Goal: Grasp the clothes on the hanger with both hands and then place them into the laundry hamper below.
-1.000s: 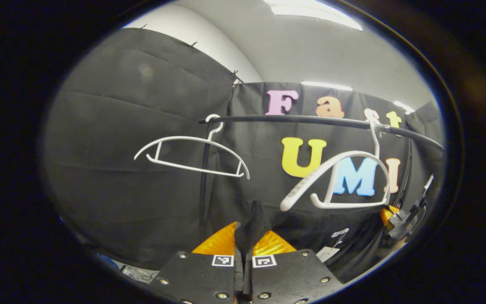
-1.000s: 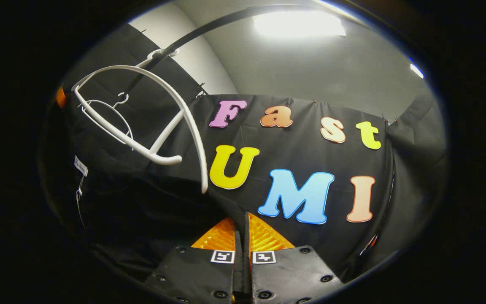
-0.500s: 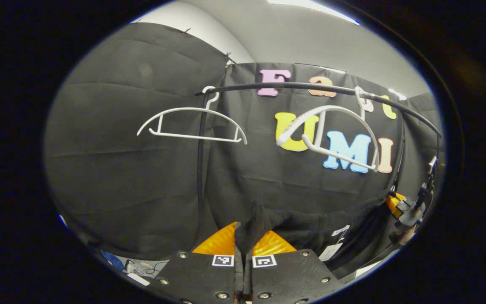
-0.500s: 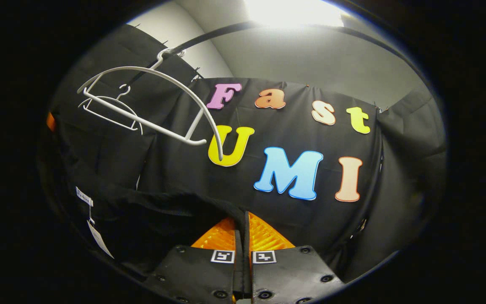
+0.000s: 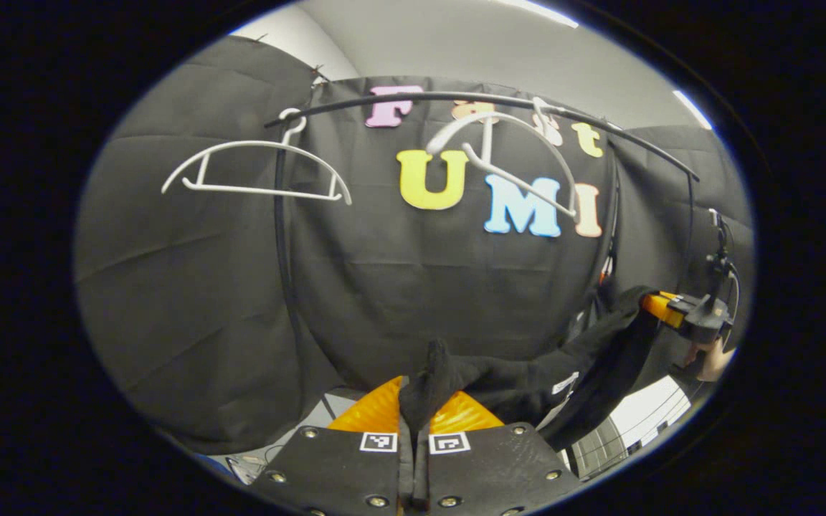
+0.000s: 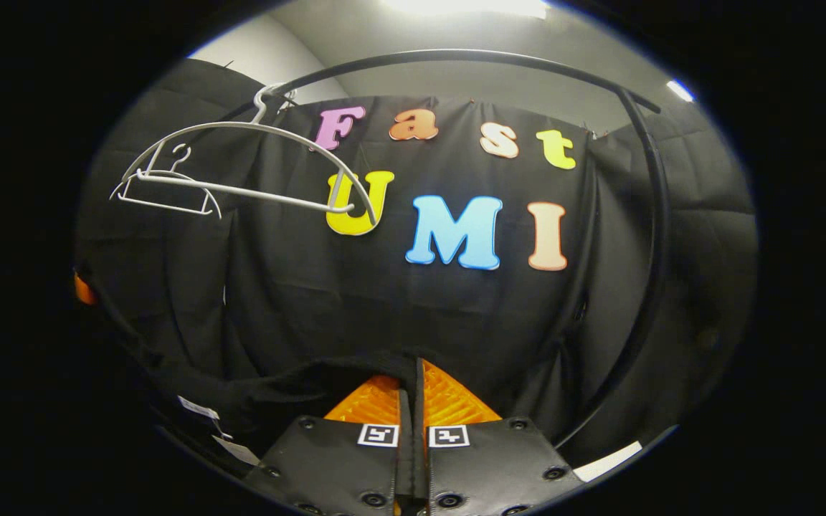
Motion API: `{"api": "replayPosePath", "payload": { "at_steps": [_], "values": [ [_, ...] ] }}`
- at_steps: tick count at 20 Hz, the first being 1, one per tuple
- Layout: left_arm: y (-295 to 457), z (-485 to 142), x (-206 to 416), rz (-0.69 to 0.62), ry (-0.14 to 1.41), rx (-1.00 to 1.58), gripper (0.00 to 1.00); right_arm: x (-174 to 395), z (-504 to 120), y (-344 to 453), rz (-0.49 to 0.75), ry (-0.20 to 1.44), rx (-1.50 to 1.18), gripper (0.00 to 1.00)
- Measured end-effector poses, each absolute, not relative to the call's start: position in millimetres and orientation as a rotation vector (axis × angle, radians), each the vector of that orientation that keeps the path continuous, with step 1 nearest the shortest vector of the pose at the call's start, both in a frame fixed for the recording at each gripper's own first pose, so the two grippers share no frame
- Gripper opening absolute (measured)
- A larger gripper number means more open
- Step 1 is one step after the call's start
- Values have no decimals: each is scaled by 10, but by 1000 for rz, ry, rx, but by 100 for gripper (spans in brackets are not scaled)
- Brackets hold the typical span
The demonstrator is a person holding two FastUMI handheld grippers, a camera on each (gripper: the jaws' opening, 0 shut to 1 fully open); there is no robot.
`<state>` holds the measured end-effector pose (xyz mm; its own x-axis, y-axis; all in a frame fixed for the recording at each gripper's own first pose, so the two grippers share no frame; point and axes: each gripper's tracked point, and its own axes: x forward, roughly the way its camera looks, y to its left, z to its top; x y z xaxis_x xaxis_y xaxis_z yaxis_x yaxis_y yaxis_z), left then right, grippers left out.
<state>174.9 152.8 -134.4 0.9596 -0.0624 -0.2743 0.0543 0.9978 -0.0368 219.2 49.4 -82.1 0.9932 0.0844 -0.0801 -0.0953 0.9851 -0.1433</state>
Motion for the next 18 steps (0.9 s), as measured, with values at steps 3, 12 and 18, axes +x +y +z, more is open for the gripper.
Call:
{"api": "replayPosePath", "payload": {
  "at_steps": [3,12,18],
  "values": [
    [1325,-1703,1802,-137,325,-38,1,1922,-1126,471,61,156,-108,1],
    [827,-2728,1729,-222,503,-14,2,1617,-2262,618,59,475,-30,2],
    [501,-3444,2010,-271,631,39,2,1720,-2947,838,78,608,-20,1]
  ]
}}
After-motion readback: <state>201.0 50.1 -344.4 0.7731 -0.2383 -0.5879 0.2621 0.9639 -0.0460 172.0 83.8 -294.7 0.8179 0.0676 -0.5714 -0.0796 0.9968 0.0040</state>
